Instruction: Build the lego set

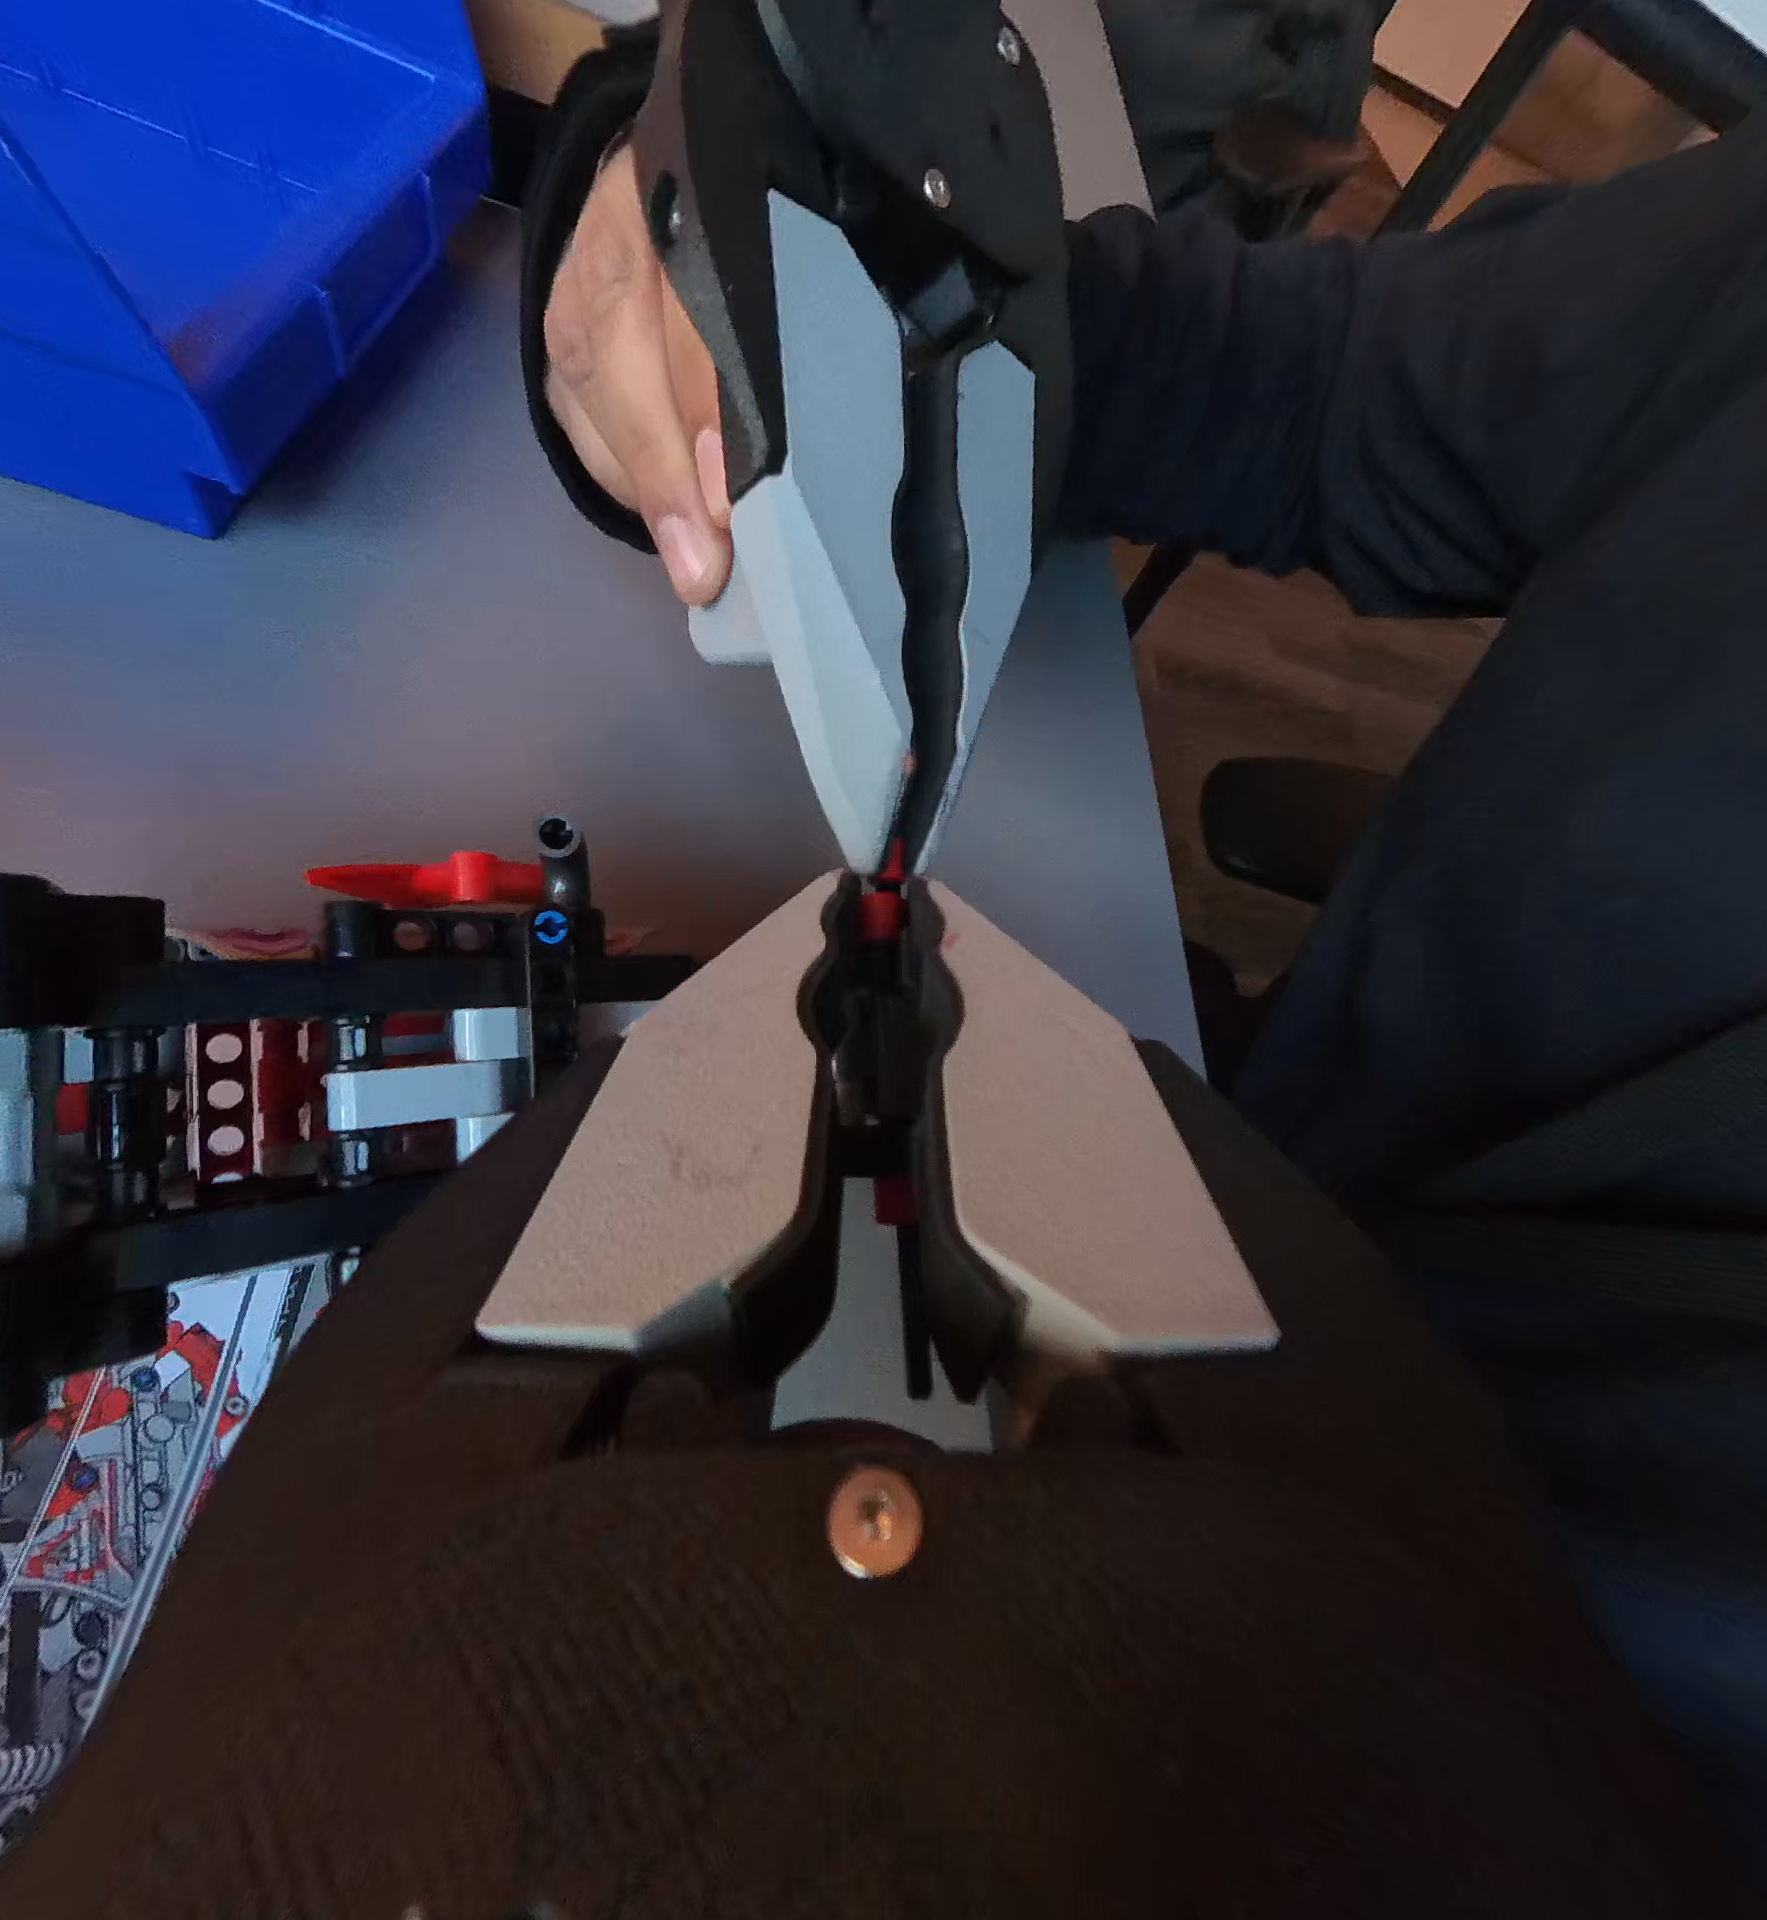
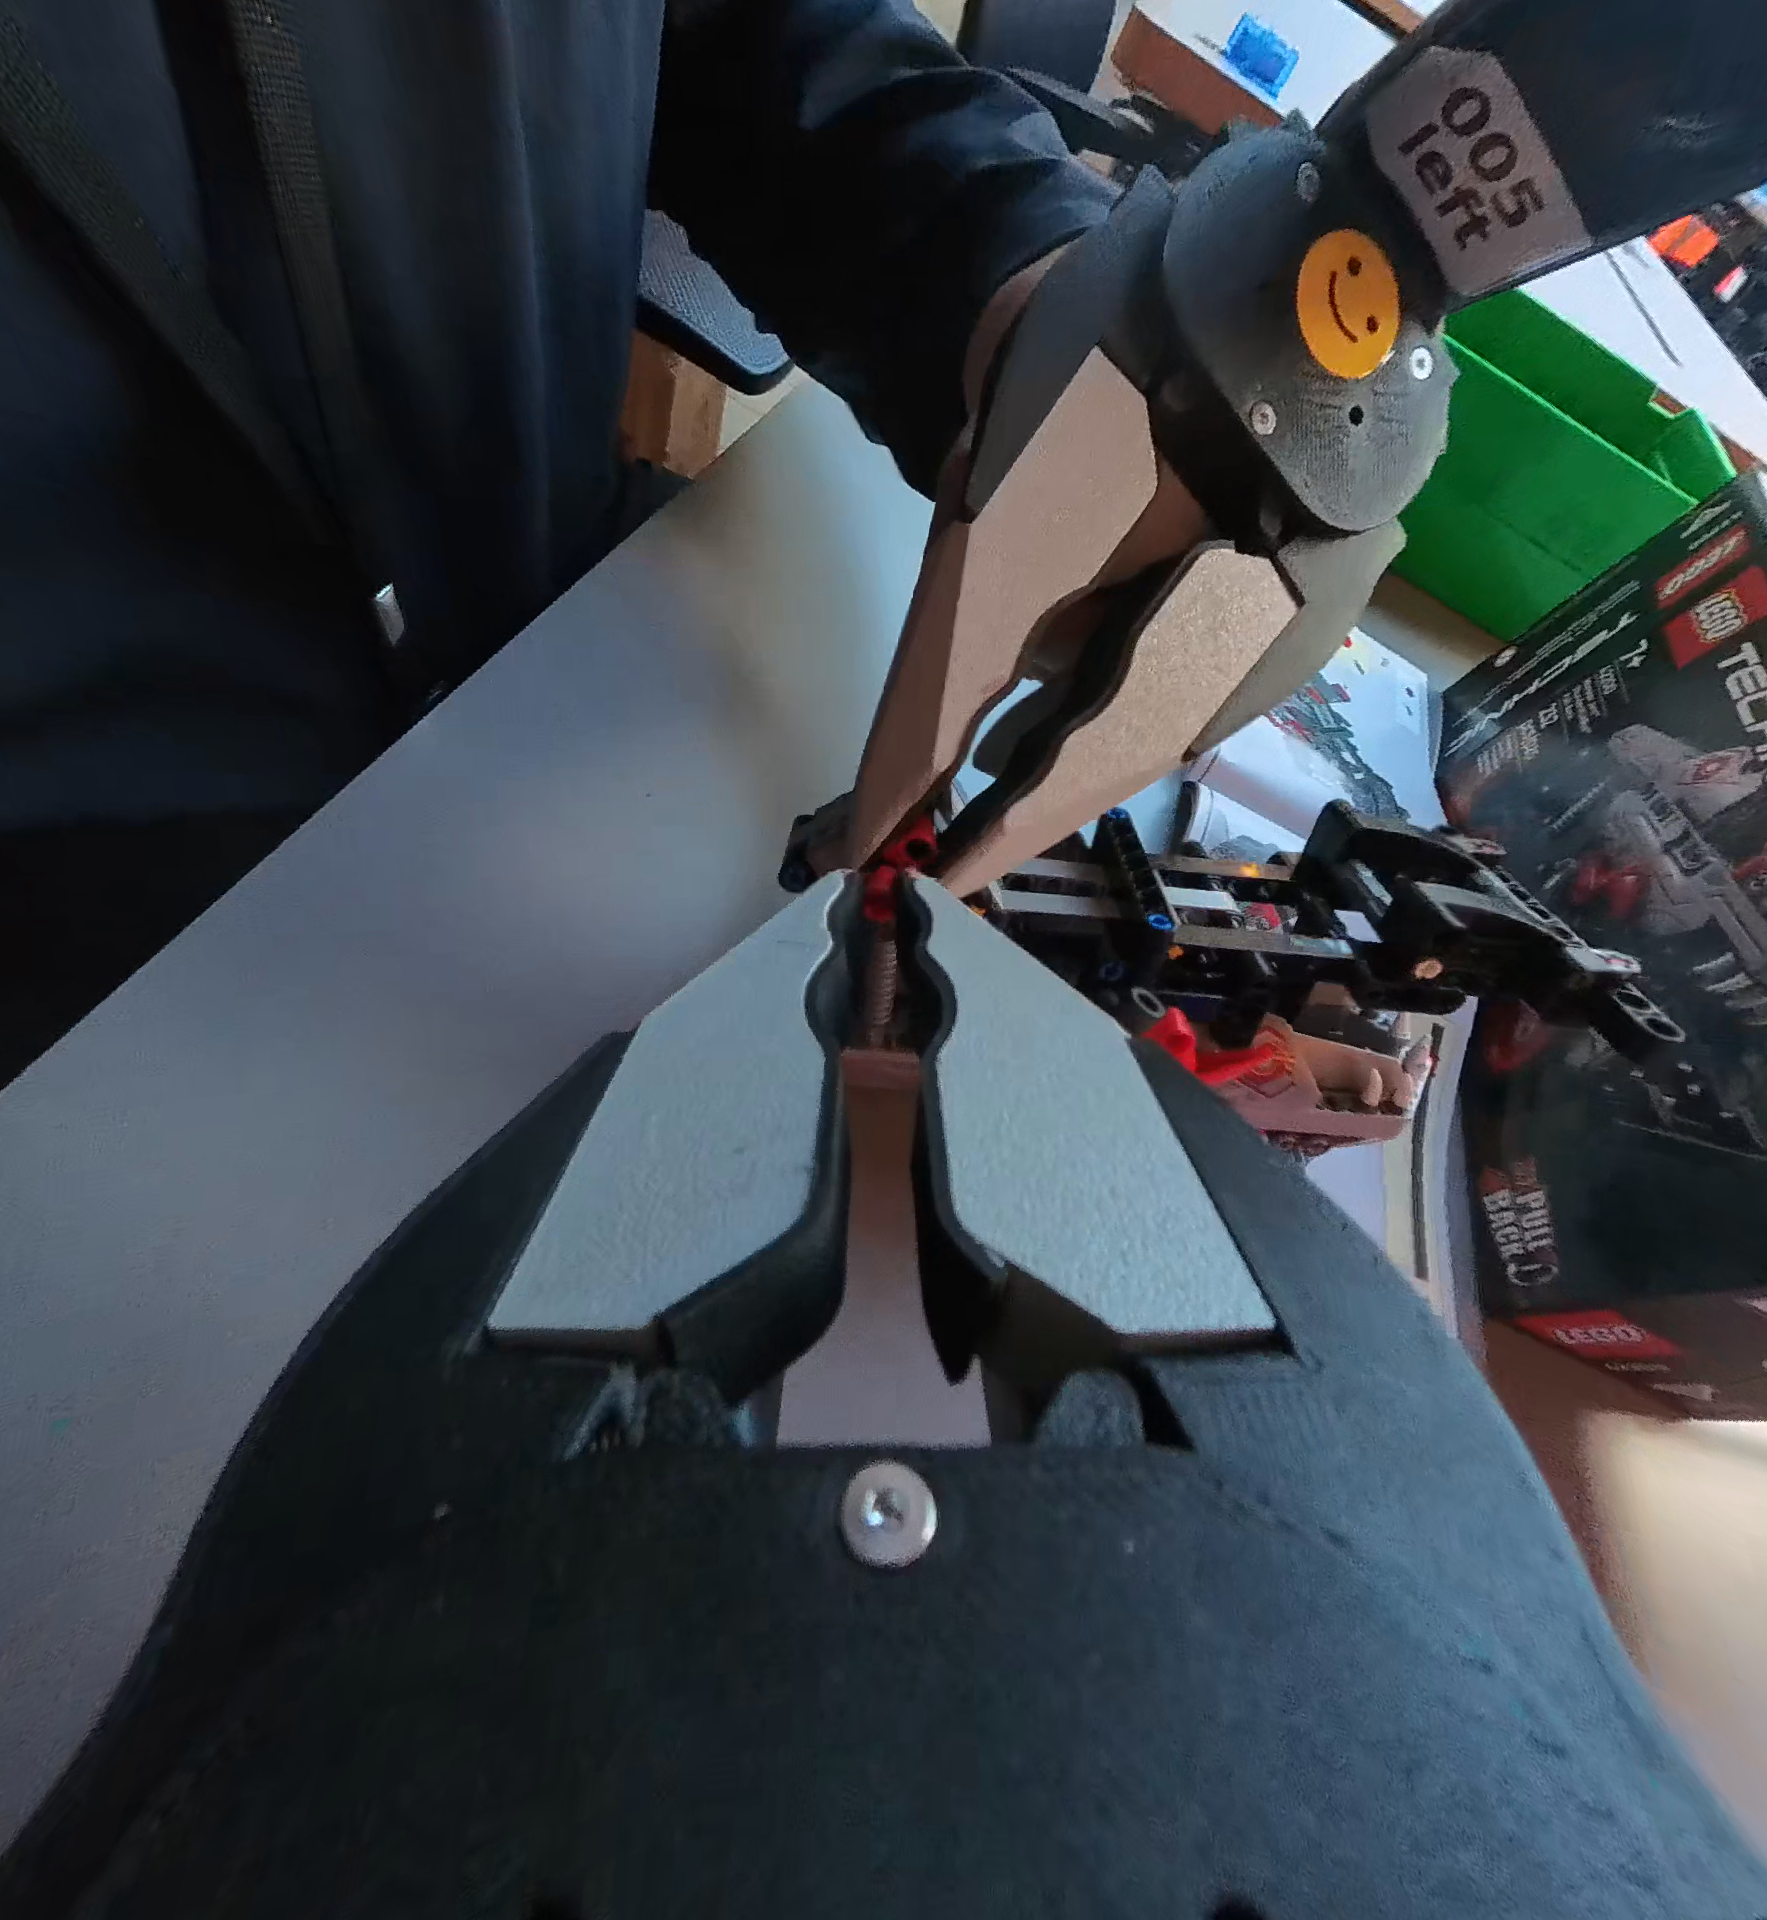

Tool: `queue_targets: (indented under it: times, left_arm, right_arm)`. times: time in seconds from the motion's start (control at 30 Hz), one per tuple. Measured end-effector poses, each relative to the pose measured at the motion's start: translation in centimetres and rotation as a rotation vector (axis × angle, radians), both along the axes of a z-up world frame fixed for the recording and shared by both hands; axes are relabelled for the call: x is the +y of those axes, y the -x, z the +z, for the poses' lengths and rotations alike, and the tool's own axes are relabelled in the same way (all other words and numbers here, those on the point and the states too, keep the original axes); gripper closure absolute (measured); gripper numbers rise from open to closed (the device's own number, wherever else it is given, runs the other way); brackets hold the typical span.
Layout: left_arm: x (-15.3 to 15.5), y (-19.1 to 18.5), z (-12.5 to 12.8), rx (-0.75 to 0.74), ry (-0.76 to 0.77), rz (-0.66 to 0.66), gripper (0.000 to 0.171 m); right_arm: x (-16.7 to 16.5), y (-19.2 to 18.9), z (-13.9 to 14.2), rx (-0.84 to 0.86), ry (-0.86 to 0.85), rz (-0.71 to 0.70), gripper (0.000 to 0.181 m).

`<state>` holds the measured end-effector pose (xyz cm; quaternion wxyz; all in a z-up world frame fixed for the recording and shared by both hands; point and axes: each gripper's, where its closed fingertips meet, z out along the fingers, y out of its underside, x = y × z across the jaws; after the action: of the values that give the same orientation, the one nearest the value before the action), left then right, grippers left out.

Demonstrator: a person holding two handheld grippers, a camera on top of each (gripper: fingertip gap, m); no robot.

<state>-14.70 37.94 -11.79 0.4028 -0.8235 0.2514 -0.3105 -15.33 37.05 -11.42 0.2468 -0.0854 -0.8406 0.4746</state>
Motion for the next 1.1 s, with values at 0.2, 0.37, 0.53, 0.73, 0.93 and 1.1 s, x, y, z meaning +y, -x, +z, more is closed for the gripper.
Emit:
queue_targets:
  times: [0.2, 0.37, 0.53, 0.73, 0.93, 1.1]
  left_arm:
    - [0.6, 0.1, 0.2, 0.102, -0.055, 0.032, 0.164]
    - [0.5, 0.1, 0.6, 0.155, -0.072, 0.029, 0.151]
    - [0.6, -0.6, 0.3, 0.16, -0.059, -0.015, 0.168]
    - [0.7, -0.3, 1.3, 0.108, -0.102, 0.016, 0.165]
    - [-2.8, 2.7, 2.9, 0.197, -0.143, 0.196, 0.147]
    - [-4.1, 2.8, 2.3, 0.086, -0.119, 0.34, 0.147]
  right_arm:
    - [1.0, -0.3, 0.4, -0.065, 0.032, -0.029, 0.18]
    - [2.2, -0.8, 1.1, -0.034, 0.051, -0.056, 0.179]
    - [2.4, -0.8, 1.0, -0.039, 0.09, -0.102, 0.178]
    - [2.8, -2.0, -0.7, -0.146, 0.195, -0.23, 0.179]
    - [2.9, -2.0, -0.5, -0.123, 0.283, -0.216, 0.179]
    - [2.2, -2.6, -0.7, -0.173, 0.306, -0.141, 0.179]
